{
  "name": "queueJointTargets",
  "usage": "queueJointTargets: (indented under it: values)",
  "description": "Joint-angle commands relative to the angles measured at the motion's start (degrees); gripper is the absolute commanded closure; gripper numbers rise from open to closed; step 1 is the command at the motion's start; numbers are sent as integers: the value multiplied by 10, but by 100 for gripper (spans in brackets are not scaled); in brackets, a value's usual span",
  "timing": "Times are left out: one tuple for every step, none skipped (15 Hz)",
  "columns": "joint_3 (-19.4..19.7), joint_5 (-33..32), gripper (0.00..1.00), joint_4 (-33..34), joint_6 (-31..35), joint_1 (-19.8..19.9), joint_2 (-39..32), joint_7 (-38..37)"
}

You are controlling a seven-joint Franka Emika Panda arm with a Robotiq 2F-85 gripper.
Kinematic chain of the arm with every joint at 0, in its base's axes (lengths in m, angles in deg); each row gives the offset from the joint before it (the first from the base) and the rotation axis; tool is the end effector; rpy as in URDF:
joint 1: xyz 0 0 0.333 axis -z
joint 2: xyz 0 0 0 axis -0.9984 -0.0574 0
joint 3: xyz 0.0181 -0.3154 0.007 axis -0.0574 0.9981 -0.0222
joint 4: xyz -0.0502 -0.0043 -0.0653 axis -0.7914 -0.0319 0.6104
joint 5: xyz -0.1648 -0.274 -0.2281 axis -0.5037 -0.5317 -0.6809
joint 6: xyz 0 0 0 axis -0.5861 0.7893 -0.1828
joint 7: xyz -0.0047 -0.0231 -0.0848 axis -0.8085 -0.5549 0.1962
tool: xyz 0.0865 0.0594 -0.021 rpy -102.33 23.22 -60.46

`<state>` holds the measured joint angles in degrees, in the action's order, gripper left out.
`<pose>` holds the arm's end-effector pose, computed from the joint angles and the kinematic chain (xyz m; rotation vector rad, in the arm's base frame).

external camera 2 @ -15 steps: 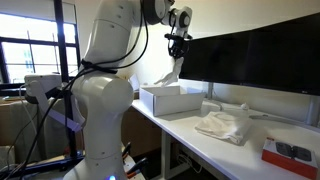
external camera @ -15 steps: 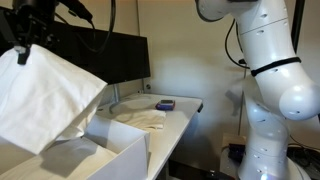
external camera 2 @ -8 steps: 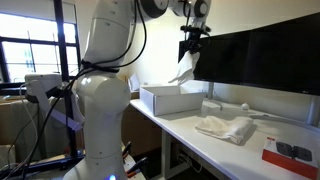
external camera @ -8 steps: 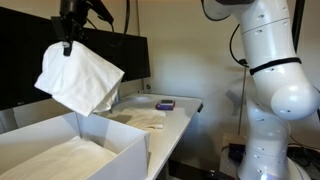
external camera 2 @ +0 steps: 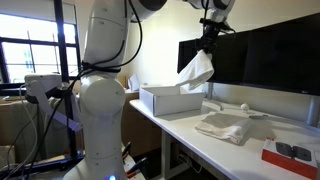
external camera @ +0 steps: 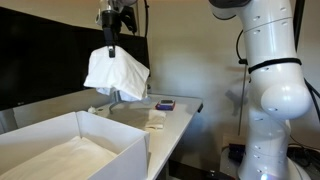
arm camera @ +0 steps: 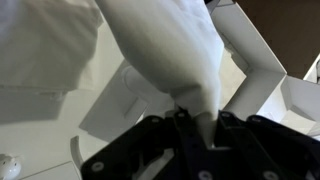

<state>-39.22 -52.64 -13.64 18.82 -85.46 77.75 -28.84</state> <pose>0.5820 0.0414 0.6242 -2.6843 -0.7273 0.1657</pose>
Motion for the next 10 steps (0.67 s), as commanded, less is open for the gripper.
queueJointTargets:
  values:
    - [18,7,91,-71,-17,26,50,40]
    - [25,4,91,-88,-14,30,58,44]
    - [31,-1,91,-107,-4,32,68,47]
    - [36,-6,91,-127,8,33,78,46]
    - [38,-14,92,-138,16,34,87,46]
    - [36,-5,92,-80,-12,30,43,31]
    - [38,-5,80,-86,-11,32,46,32]
    - [38,-5,80,-86,-11,32,45,32]
    - [37,-5,80,-84,-11,32,44,32]
    - [36,-5,80,-84,-11,31,42,32]
